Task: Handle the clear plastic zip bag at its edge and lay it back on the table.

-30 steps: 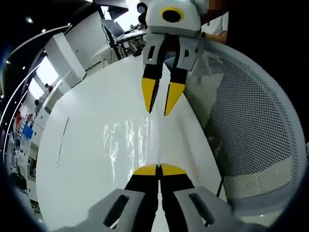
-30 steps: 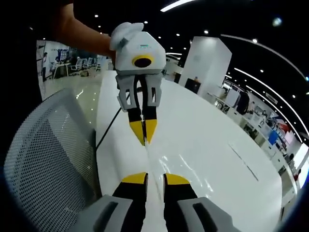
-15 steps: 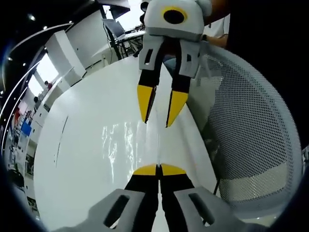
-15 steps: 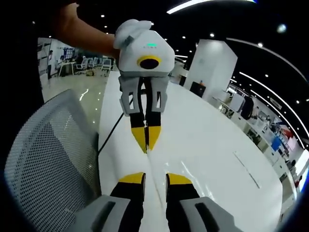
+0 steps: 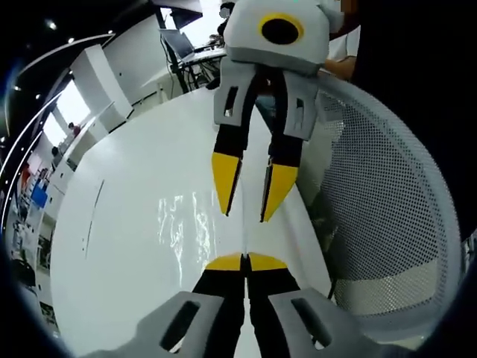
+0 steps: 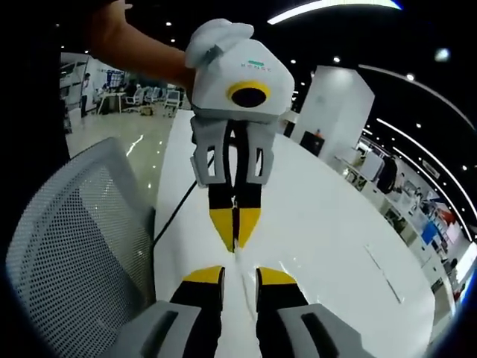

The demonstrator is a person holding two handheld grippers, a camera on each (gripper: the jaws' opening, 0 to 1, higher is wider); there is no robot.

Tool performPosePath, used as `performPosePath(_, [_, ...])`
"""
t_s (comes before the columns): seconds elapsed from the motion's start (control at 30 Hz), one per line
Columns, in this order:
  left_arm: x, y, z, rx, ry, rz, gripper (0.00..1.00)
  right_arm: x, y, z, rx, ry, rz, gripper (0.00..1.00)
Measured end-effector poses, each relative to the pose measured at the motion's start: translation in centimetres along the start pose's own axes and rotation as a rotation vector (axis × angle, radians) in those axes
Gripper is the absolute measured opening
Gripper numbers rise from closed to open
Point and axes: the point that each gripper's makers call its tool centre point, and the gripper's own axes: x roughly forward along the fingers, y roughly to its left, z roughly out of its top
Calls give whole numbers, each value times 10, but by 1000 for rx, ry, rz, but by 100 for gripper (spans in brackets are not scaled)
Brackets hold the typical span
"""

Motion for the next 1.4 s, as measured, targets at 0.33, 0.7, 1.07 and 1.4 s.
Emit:
performPosePath(0.33, [-2,-2,6,-3,-7,-1,0,4,0,6,-10,-9,13,12])
performPosePath(0.7, [-1,-4,6,4,-3,-11,0,8,0,8,-16,-9,21,10])
performPosePath(1.07, [-1,-4,8,21,-3,-17,0,10,2,10,-39,-7,37,1])
performPosePath(1.4, [-1,-3,8,31,-5,-10,0,11,2,9,-27,-2,39,0])
